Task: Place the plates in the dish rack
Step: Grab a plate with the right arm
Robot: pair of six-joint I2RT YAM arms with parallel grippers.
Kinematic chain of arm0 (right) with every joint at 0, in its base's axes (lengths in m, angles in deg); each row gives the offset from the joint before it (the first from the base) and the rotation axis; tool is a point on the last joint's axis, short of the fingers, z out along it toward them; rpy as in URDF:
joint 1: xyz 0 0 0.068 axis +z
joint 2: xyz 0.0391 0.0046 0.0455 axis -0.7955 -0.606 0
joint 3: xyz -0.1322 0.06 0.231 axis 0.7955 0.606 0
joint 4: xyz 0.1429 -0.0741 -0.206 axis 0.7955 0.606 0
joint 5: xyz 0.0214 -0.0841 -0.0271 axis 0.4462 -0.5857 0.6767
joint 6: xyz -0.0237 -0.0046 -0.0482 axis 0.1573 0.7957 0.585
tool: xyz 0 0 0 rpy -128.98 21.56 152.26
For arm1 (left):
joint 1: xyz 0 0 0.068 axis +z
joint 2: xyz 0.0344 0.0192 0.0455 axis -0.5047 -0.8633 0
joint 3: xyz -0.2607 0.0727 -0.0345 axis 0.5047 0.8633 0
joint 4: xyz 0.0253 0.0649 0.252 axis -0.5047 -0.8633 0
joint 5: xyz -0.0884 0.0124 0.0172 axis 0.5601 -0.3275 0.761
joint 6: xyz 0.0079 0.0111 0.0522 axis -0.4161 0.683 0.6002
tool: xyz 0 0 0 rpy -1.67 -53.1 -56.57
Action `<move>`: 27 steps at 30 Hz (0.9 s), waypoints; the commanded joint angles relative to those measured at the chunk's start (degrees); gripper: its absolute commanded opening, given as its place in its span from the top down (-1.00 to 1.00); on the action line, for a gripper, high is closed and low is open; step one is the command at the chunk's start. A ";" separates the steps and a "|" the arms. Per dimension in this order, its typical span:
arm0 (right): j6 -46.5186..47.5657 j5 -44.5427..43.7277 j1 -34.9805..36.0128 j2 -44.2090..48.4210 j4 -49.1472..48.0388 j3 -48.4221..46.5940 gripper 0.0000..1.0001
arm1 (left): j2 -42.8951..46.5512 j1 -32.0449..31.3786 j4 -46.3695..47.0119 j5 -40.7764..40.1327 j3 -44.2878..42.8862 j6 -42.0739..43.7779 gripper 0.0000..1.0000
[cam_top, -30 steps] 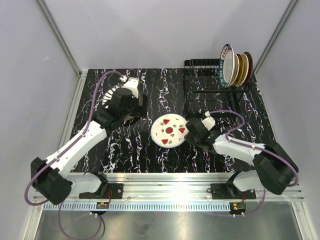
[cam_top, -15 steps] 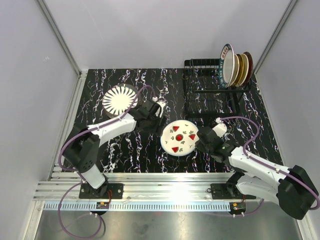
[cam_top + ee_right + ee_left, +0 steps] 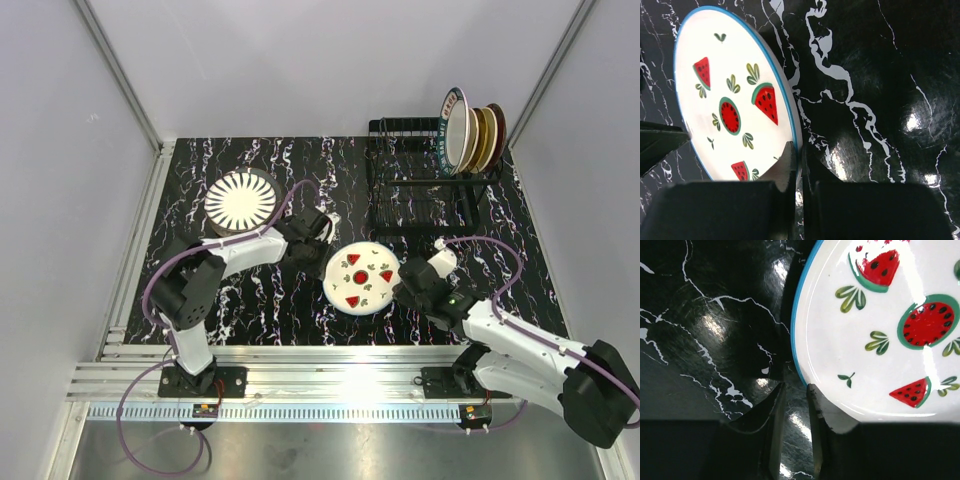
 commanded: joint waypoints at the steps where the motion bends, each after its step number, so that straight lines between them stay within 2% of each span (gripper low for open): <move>1: 0.19 -1.16 0.03 2.57 -4.71 -0.57 1.00 | -1.62 -0.05 1.48 -1.07 -2.79 -0.21 0.49; 11: 0.55 0.42 0.03 2.31 -7.26 -0.04 1.00 | -3.56 -0.05 3.59 0.52 -2.97 -1.44 0.56; 12: 0.55 0.51 0.03 2.31 -7.70 -0.04 1.00 | -4.09 -0.05 3.50 0.52 -2.88 -1.44 0.63; 14: 0.55 0.68 0.03 2.48 -7.88 0.05 0.91 | -4.70 -0.05 3.33 0.43 -2.97 -1.70 0.71; 17: 0.20 0.77 0.03 3.01 -8.49 0.22 0.79 | -6.02 -0.05 2.71 0.25 -3.23 -2.05 1.00; 19: 0.02 1.03 0.03 3.36 -9.02 0.66 0.77 | -6.46 -0.05 2.54 0.43 -3.23 -2.40 1.00; 27: -1.39 2.26 0.03 1.70 -10.43 1.36 0.40 | -8.57 -0.05 1.31 0.25 -3.67 -3.02 1.00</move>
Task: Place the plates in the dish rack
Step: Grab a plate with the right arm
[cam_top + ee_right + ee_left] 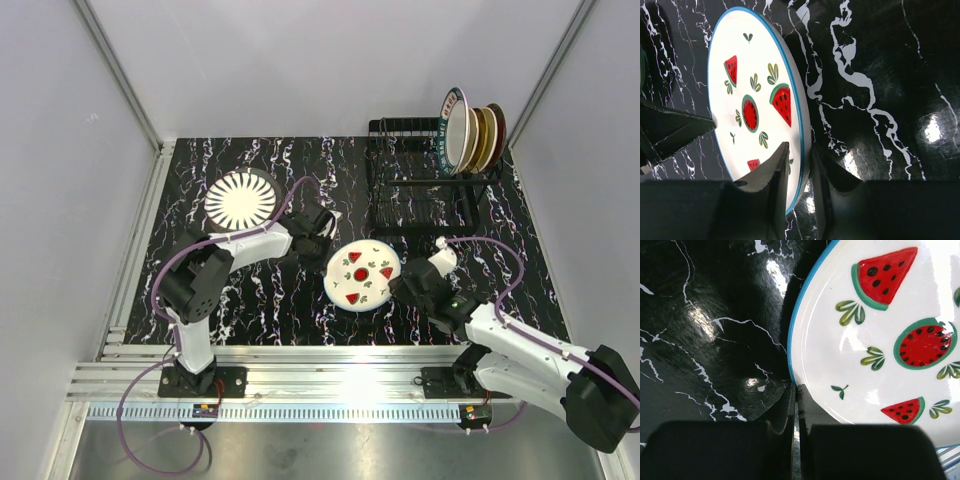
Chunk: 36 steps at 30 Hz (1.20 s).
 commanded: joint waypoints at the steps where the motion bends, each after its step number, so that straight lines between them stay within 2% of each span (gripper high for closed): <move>1: -1.98 1.70 0.10 -1.22 -5.86 -0.10 0.38 | -4.55 -0.51 1.96 -0.80 0.22 0.04 1.00; 7: -3.91 2.40 -0.16 -2.45 -8.14 1.65 0.22 | -5.34 -0.51 1.70 -0.01 0.13 -0.05 1.00; 13: -5.76 5.73 -1.92 -2.89 -14.29 4.64 0.21 | -5.08 -0.60 2.14 0.17 0.48 0.13 1.00; 18: -6.55 8.64 -3.85 -2.71 -23.17 7.98 0.23 | -4.82 -0.95 2.14 0.08 0.48 0.22 1.00; 22: -5.58 8.38 -3.94 -2.19 -23.70 7.64 0.36 | -4.99 -1.21 1.96 0.26 0.40 0.30 1.00; 27: -5.14 8.20 -3.94 0.18 -22.56 7.37 0.73 | -4.29 -1.65 1.79 -0.44 0.13 0.83 0.99; 28: -5.06 8.11 -3.94 0.71 -21.69 7.28 0.80 | -3.94 -1.65 1.70 -0.79 0.05 0.92 0.90; 29: -4.53 8.29 -3.94 1.06 -21.24 7.02 0.85 | -3.24 -1.65 1.61 -1.23 -0.13 1.09 0.53; 32: -2.69 8.38 -3.94 2.73 -19.57 6.14 0.99 | -0.44 -1.65 0.47 -3.43 -0.66 1.27 0.50; 36: 1.35 8.64 -3.94 4.31 -16.32 3.33 1.00 | 5.80 -1.65 0.29 -8.08 -0.66 2.15 0.05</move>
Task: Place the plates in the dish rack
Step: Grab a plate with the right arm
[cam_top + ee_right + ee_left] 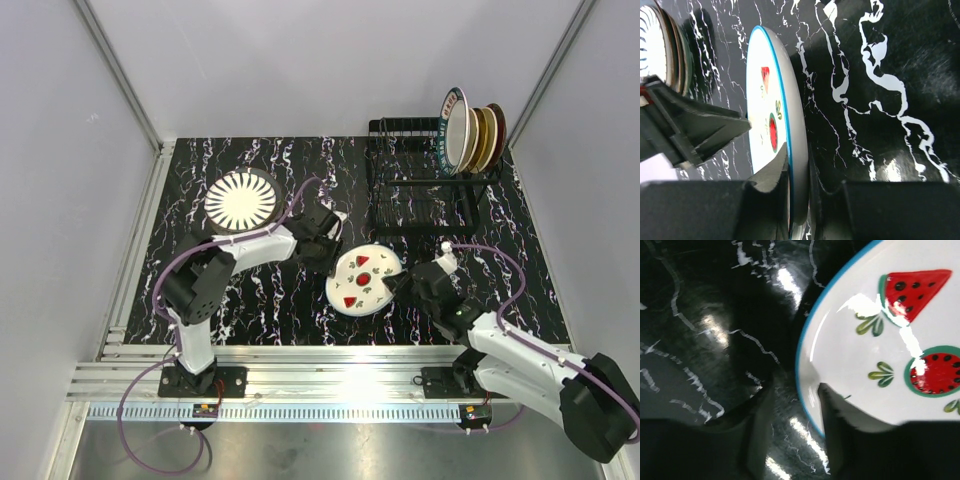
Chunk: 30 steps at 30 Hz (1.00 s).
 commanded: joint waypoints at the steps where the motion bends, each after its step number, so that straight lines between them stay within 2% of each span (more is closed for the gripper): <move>1: 4.35 0.44 0.19 2.52 1.83 -5.17 1.00 | 7.69 0.14 -0.71 -5.51 0.13 1.05 -0.01; 2: 6.27 0.36 0.19 2.96 2.38 -6.40 1.00 | 11.19 0.14 -0.28 -5.78 0.91 1.32 -0.07; 6: 10.41 -0.08 0.19 4.46 5.28 -9.74 1.00 | 20.34 0.14 1.66 -10.42 2.94 2.55 -0.54; 9: 15.95 0.18 0.19 4.11 8.18 -14.13 1.00 | 26.50 0.14 2.19 -14.98 4.26 3.78 -0.66; 16: 32.82 4.31 0.19 0.34 15.47 -29.94 1.00 | 39.94 0.14 4.73 -26.59 7.33 6.85 -0.78; 19: 37.22 3.96 0.19 -1.95 18.20 -37.77 1.00 | 43.46 0.14 5.53 -31.25 8.56 7.21 -0.92; 20: 39.41 3.61 0.19 -2.48 18.73 -41.61 1.00 | 43.83 0.14 5.53 -32.40 8.57 6.95 -0.98; 28: 48.56 0.01 0.19 -10.12 21.02 -62.11 1.00 | 45.23 0.14 2.01 -37.68 6.28 6.24 -0.98; 30: 52.50 -1.92 -0.07 -13.54 21.89 -70.70 1.00 | 46.19 0.14 2.89 -37.68 6.89 5.98 -0.98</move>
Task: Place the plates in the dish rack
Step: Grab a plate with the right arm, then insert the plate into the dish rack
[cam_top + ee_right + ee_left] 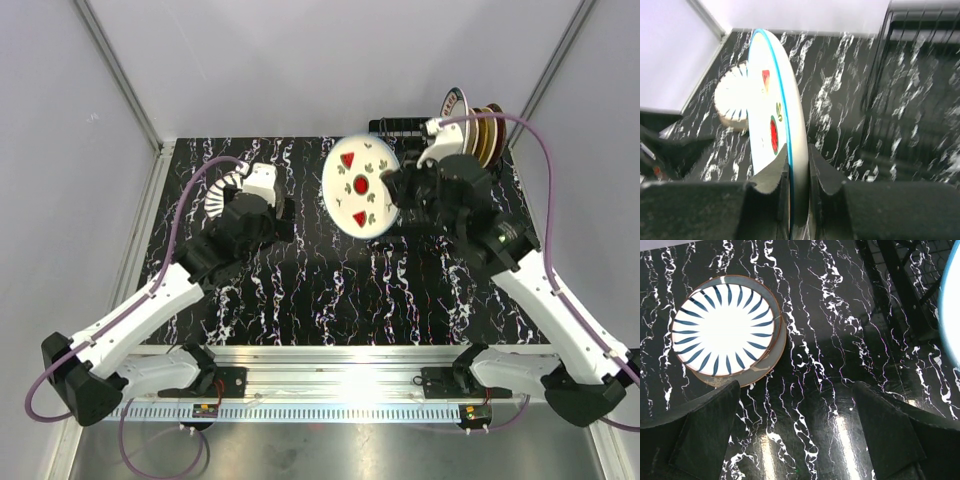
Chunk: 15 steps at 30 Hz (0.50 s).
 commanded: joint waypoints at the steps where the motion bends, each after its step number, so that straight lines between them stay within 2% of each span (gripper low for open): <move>1: 7.28 -3.87 -0.36 -3.71 -5.14 -13.54 1.00 | 2.79 0.07 2.43 -3.22 -0.97 -0.05 -0.98; 7: 9.39 -2.21 -5.62 -11.28 -4.52 -26.27 1.00 | 3.32 0.07 2.87 -3.47 -0.71 0.03 -0.98; 11: 10.18 -0.19 -12.47 -15.40 -3.91 -31.83 1.00 | 3.58 0.07 2.26 -3.65 -1.06 0.12 -0.98; 15: 14.74 -2.28 -14.42 -19.10 -2.50 -36.84 1.00 | 4.20 0.07 2.43 -3.65 -0.88 0.12 -0.98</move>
